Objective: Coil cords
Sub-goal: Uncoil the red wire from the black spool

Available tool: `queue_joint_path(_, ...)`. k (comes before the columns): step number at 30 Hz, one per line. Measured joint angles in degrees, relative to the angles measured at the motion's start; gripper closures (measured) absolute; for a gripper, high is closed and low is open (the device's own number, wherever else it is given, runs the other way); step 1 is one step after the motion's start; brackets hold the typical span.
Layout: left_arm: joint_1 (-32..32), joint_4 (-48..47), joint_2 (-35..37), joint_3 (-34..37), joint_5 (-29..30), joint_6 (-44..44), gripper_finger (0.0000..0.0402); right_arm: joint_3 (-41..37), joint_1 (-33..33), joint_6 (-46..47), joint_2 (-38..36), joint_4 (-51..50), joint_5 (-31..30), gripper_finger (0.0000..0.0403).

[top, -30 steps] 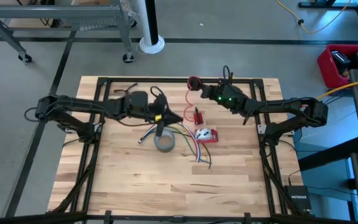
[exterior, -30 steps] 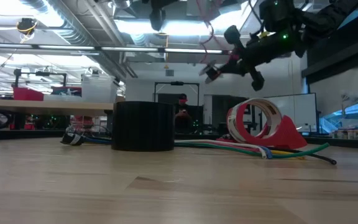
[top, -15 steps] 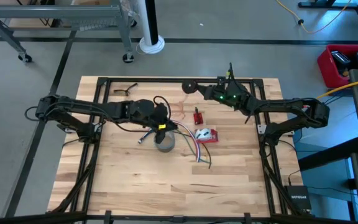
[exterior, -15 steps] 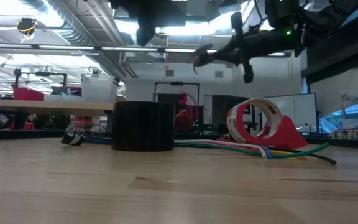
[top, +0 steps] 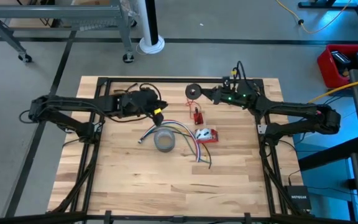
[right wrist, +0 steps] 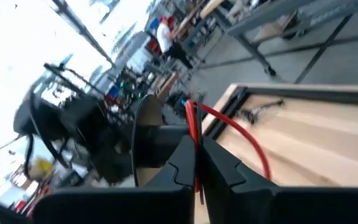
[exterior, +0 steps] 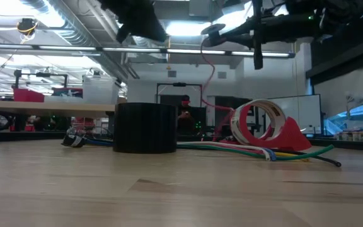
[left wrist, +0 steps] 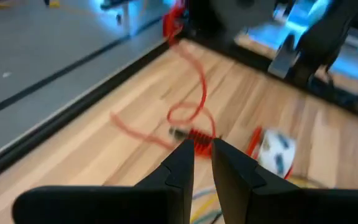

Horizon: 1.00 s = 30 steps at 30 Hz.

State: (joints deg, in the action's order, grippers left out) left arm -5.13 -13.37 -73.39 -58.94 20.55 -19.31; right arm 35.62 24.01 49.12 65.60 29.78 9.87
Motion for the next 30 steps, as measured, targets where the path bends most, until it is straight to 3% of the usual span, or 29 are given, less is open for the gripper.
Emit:
queue_joint_path(10, -1.42, 1.26, -7.38, 0.00, -1.32, -2.79, 0.0353, 0.00, -0.02, 0.06, 0.13, -2.43, 11.65, 0.0391)
queue_joint_path(21, -2.38, 17.30, -10.11, 0.00, -20.52, 1.76, 0.0353, 0.00, 0.02, -3.14, 0.15, -15.94, 14.24, 0.0391)
queue_joint_path(30, -2.49, 17.36, -10.11, 0.02, -20.79, -0.10, 0.0353, 0.00, -0.04, -4.99, 0.15, -16.45, 19.79, 0.0391)
